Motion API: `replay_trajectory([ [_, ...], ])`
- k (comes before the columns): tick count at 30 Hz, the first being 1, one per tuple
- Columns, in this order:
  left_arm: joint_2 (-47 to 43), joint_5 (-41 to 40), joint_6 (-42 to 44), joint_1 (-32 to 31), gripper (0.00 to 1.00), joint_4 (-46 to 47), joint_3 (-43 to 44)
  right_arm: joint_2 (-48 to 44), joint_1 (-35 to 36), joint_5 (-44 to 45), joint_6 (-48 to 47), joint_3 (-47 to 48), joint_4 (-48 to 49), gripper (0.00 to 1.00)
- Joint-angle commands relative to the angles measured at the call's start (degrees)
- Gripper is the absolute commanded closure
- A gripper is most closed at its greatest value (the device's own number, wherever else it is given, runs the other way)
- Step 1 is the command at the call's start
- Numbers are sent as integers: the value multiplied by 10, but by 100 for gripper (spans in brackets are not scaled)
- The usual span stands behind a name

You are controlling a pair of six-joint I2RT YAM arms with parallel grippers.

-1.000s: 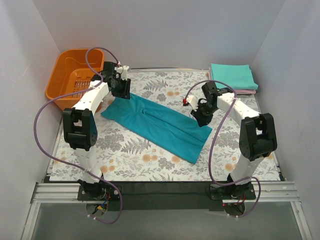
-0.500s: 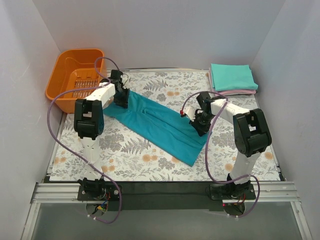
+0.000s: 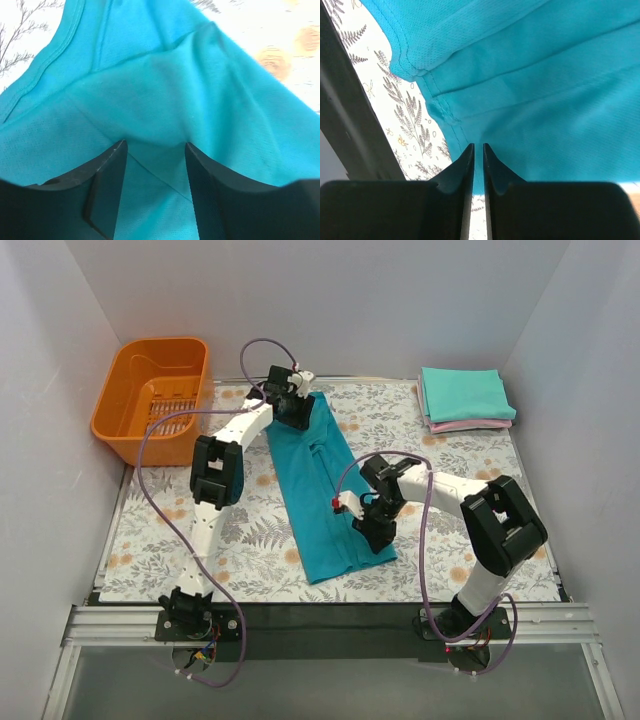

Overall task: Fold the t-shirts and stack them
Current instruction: Fold the tshirt

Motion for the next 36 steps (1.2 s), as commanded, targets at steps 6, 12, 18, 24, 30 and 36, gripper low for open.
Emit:
replay_trajectory([
  [6, -187, 12, -1, 11, 52, 99, -144, -27, -45, -23, -25, 83, -12, 82],
  [12, -226, -11, -21, 11, 57, 41, -214, 22, -71, -11, -23, 125, -3, 83],
  [18, -167, -29, -41, 11, 80, -17, -193, 78, -72, 10, -4, 145, 19, 97],
  [24, -96, -52, -47, 12, 89, -44, -146, 106, -71, 6, 18, 133, 33, 99],
  [30, -16, -27, -42, 11, 90, -51, -43, 122, -63, -12, 81, 116, 72, 99],
  [36, 56, -33, -27, 12, 88, 5, 23, 168, -68, 9, 126, 155, 106, 99],
])
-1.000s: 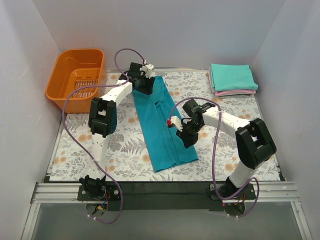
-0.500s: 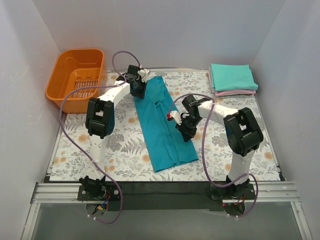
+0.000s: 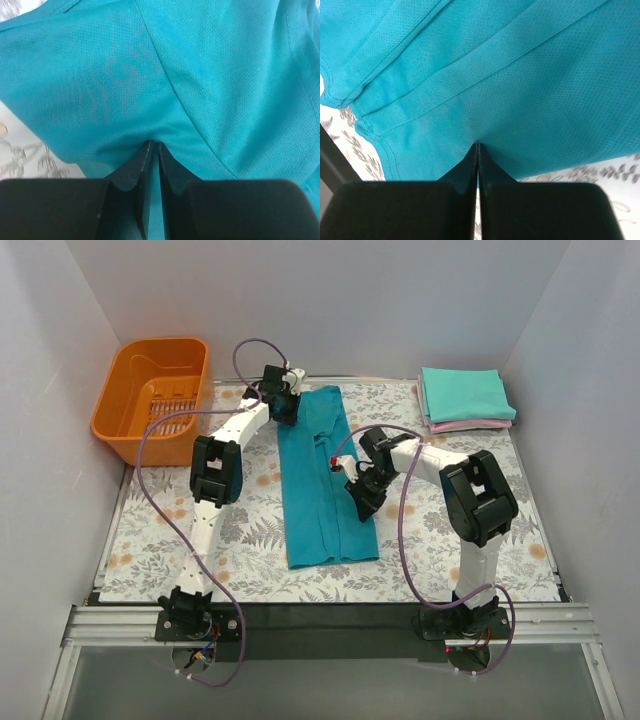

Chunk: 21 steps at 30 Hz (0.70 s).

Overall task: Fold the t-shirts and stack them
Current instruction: Fold the tshirt

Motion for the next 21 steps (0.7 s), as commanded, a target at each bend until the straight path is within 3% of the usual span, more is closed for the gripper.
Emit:
replay_trajectory([
  [1, 39, -13, 15, -1, 88, 41, 5, 46, -1, 27, 35, 27, 57, 99],
  [4, 47, -16, 17, 1, 82, 96, 8, 61, -5, 46, 37, 54, 66, 96],
  [7, 44, 3, 4, 8, 69, 145, 9, 60, -12, 36, 23, 81, 60, 72],
  [8, 39, 14, -7, 10, 64, 154, 11, 47, -12, 26, 16, 86, 56, 61],
  [11, -2, 112, -17, 13, 53, 181, 3, 0, -11, -20, -14, 102, 36, 48],
  [12, -43, 132, -15, 13, 44, 205, -9, -15, -9, -27, -25, 103, 35, 47],
  [13, -64, 146, -18, 13, 41, 221, -27, -31, -10, -30, -35, 98, 35, 46],
  [18, -216, 217, -27, 13, 37, 265, -169, -137, -9, -5, -144, 35, 44, 50],
  [19, -280, 227, -19, 14, 37, 261, -198, -164, -9, 5, -168, -2, 45, 53],
  [21, -359, 279, 10, 13, 37, 251, -331, -197, -9, 7, -229, -40, 50, 55],
])
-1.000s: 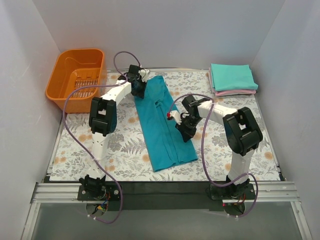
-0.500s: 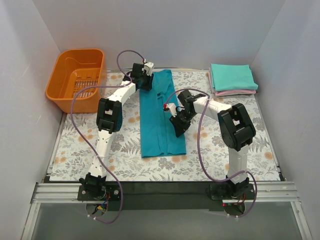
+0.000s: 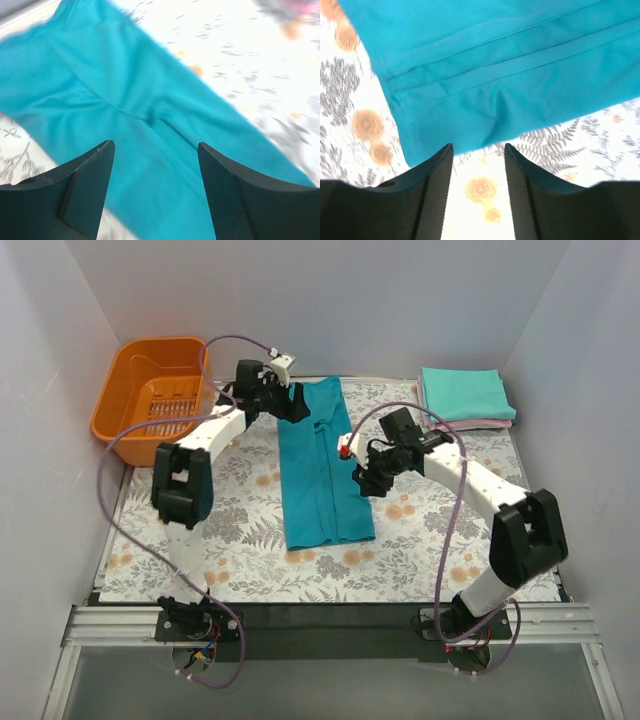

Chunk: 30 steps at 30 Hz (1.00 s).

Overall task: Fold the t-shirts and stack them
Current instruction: Fold the tshirt

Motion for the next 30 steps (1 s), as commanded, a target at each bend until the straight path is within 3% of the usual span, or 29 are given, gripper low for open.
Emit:
replay_trajectory([
  [1, -243, 105, 57, -3, 38, 23, -143, -82, 1, 0, -125, -75, 13, 57],
  [2, -289, 110, 70, -4, 39, 27, -250, -99, 6, -1, -136, -111, 21, 57],
  [4, -371, 114, 132, -13, 41, 26, -361, -130, 16, -5, -170, -152, 44, 59],
  [5, -456, 105, 156, -19, 42, 25, -409, -156, 27, -2, -177, -189, 54, 59],
  [6, -491, 111, 183, -30, 42, 8, -499, -168, 36, 0, -181, -207, 64, 59],
  [8, -596, 112, 257, -50, 44, -12, -580, -200, 58, 6, -180, -246, 104, 59],
  [10, -656, 78, 277, -103, 44, -15, -674, -230, 73, 18, -173, -303, 138, 58],
  [13, -707, 35, 272, -170, 46, -7, -739, -253, 100, 34, -172, -361, 196, 57],
  [18, -681, 0, 241, -226, 51, 35, -768, -263, 124, 61, -169, -414, 262, 55],
  [30, -613, -25, 298, -255, 54, 97, -808, -240, 132, 80, -175, -446, 300, 59],
])
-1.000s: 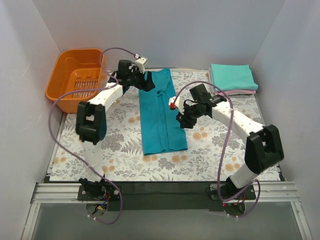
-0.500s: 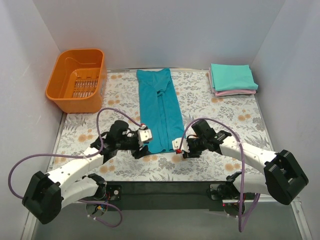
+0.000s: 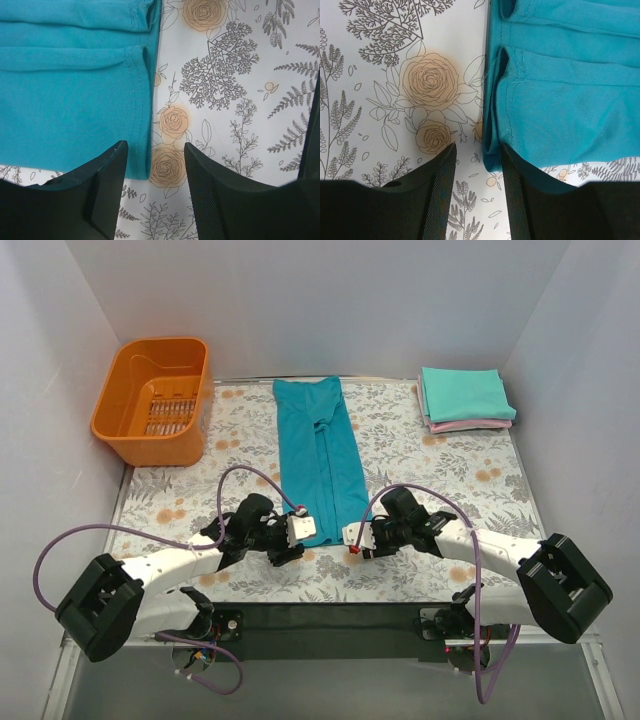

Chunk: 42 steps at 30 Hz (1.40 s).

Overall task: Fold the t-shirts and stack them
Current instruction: Fold the tshirt

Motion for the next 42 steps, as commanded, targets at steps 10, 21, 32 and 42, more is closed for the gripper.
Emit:
replay_trajectory([
  [10, 18, -10, 46, -5, 57, 22, -9, -110, 4, -19, -11, 1, 2, 58],
  [21, 33, -4, 41, -4, 56, 19, 0, -26, -1, -34, -16, 21, 4, 53],
  [32, 68, -25, 64, -4, 63, 19, 1, 72, -4, -17, -21, 18, 17, 67],
  [42, 124, -49, 76, -4, 95, 7, 20, 97, -4, 12, -30, 26, -4, 99],
])
